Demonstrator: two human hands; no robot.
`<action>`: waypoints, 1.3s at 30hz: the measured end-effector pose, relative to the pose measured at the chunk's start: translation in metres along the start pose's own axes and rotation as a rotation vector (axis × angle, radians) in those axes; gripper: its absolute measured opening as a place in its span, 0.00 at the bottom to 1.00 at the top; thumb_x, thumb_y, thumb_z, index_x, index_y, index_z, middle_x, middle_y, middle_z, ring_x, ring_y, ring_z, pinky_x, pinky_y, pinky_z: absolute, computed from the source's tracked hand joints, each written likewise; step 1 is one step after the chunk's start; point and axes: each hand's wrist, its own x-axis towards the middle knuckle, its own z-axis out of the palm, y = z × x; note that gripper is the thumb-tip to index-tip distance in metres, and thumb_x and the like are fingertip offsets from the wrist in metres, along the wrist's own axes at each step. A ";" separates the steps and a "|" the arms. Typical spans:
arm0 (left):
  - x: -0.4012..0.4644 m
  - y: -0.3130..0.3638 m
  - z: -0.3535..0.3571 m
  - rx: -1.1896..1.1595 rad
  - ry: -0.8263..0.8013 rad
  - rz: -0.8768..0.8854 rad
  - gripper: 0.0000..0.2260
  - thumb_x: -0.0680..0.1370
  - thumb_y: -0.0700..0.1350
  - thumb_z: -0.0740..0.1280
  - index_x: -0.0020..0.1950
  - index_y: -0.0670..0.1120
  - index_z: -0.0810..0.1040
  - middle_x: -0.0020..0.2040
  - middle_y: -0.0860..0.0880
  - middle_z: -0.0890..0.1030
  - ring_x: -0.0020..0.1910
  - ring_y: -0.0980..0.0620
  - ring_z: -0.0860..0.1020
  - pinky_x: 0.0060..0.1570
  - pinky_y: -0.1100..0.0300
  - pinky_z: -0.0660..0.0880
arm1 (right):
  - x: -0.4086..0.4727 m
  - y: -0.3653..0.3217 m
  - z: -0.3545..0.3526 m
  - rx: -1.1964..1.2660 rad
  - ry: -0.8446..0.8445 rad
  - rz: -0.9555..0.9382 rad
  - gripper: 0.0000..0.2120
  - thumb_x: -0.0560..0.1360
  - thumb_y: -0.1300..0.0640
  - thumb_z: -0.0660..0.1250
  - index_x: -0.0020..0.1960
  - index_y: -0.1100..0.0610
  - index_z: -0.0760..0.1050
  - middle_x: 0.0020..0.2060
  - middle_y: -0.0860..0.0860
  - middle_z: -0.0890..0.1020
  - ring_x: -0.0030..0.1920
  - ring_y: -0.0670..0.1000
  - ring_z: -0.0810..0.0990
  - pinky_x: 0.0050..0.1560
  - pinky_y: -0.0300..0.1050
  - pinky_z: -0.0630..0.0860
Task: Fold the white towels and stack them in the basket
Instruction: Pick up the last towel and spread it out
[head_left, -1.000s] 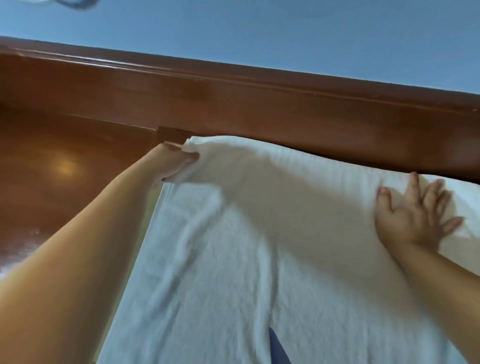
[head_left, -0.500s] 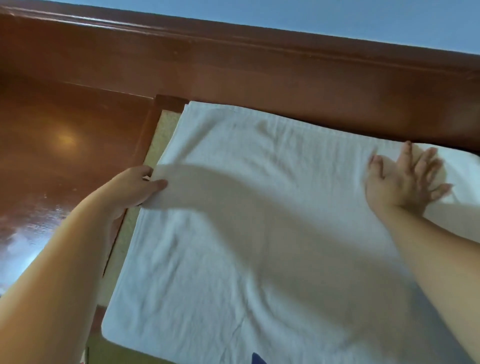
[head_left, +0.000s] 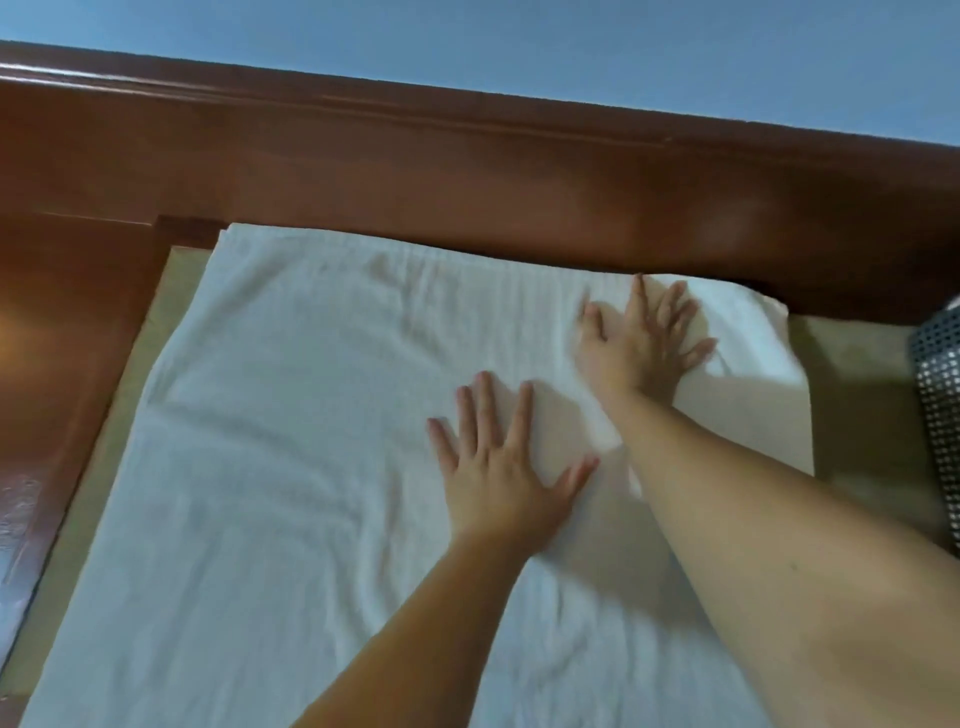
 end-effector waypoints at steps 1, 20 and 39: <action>-0.001 0.008 0.008 0.032 -0.007 -0.001 0.47 0.72 0.83 0.46 0.85 0.60 0.43 0.85 0.46 0.37 0.83 0.43 0.35 0.78 0.35 0.35 | 0.001 0.002 -0.001 0.025 0.001 -0.009 0.36 0.79 0.31 0.51 0.83 0.43 0.54 0.85 0.54 0.46 0.84 0.57 0.42 0.76 0.71 0.35; -0.001 0.028 0.011 0.066 0.042 -0.071 0.49 0.70 0.84 0.47 0.84 0.61 0.40 0.84 0.49 0.34 0.82 0.47 0.31 0.79 0.37 0.37 | 0.098 0.141 -0.125 0.542 -0.479 0.488 0.09 0.78 0.58 0.72 0.57 0.55 0.76 0.39 0.51 0.77 0.35 0.48 0.74 0.28 0.41 0.69; 0.003 0.030 0.014 0.076 0.063 -0.080 0.49 0.70 0.84 0.50 0.84 0.61 0.43 0.85 0.50 0.38 0.83 0.47 0.35 0.80 0.37 0.38 | 0.100 0.164 -0.125 0.703 -0.256 0.257 0.25 0.78 0.46 0.71 0.71 0.51 0.70 0.59 0.49 0.78 0.53 0.48 0.79 0.56 0.48 0.80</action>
